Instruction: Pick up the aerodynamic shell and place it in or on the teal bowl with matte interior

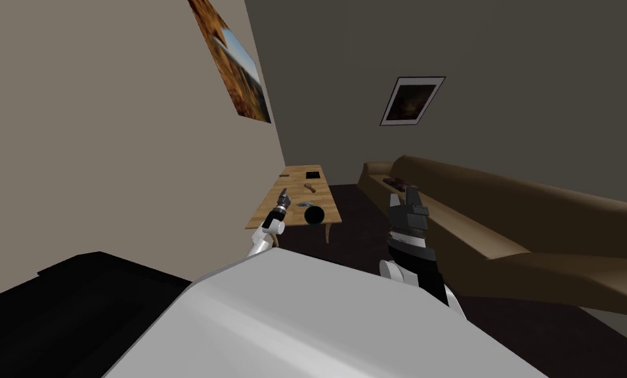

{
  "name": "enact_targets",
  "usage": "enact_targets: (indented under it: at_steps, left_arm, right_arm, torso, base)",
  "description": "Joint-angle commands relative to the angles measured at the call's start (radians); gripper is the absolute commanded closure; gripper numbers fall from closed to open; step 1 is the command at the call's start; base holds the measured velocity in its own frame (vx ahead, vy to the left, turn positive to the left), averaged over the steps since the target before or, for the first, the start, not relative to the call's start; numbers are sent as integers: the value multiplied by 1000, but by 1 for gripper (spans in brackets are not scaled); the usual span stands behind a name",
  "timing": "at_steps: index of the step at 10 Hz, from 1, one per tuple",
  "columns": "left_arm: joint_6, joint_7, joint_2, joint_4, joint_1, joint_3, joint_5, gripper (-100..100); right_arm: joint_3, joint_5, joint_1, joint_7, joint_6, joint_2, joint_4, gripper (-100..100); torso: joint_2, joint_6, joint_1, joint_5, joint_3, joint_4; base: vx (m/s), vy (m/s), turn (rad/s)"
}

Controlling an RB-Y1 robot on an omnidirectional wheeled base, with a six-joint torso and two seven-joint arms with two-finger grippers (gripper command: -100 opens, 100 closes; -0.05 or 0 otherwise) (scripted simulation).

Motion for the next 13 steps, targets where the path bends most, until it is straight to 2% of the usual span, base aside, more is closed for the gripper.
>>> enact_targets:
  at_steps: [1,2,3,4,5,6,7,8,9,10,12,13]
  left_arm:
    - [31,19,14,50,-30,7,8,-100]
    - [31,19,14,61,-30,7,8,-100]
    - [61,34,22,93,-59,14,12,-100]
    - [61,34,22,109,-59,14,12,-100]
    - [93,49,30,142,-87,21,15,-100]
    - [93,49,30,157,-87,21,15,-100]
    - [124,64,36,188,-116,28,17,-100]
    - [124,64,36,205,-116,28,17,-100]
    - [156,79,42,236,-144,35,18,-100]
    - [156,79,42,251,-144,35,18,-100]
    - [216,111,51,325,-197,49,16,-100]
    - [221,111,51,341,-197,49,16,-100]
  right_arm:
    - [0,0,0,0,0,0,0,0]
    - [0,0,0,0,0,0,0,0]
    - [0,0,0,0,0,0,0,0]
    - [0,0,0,0,0,0,0,0]
    - [0,0,0,0,0,0,0,0]
    - [0,0,0,0,0,0,0,0]
    - [0,0,0,0,0,0,0,0]
    - [0,0,0,0,0,0,0,0]
    - [0,0,0,0,0,0,0,0]
    - [0,0,0,0,0,0,0,0]
    - [0,0,0,0,0,0,0,0]
    - [0,0,0,0,0,0,0,0]
  torso:
    - [0,0,0,0,0,0]
    - [0,0,0,0,0,0]
    - [0,0,0,0,0,0]
    - [0,0,0,0,0,0]
    - [0,0,0,0,0,0]
    - [0,0,0,0,0,0]
    - [0,0,0,0,0,0]
    - [0,0,0,0,0,0]
    - [0,0,0,0,0,0]
    - [0,0,0,0,0,0]
    - [0,0,0,0,0,0]
    - [-1,0,0,0,0,0]
  base:
    - [-9,2,-100]
    - [-8,4,-67]
    - [-10,3,-149]
    - [-8,6,-63]
    - [-8,1,-118]
    - [-7,3,-65]
    - [-10,3,-103]
    - [-7,5,-70]
    - [-6,2,-141]
    - [-5,4,-76]
    - [-5,6,-172]
    - [-3,13,-64]
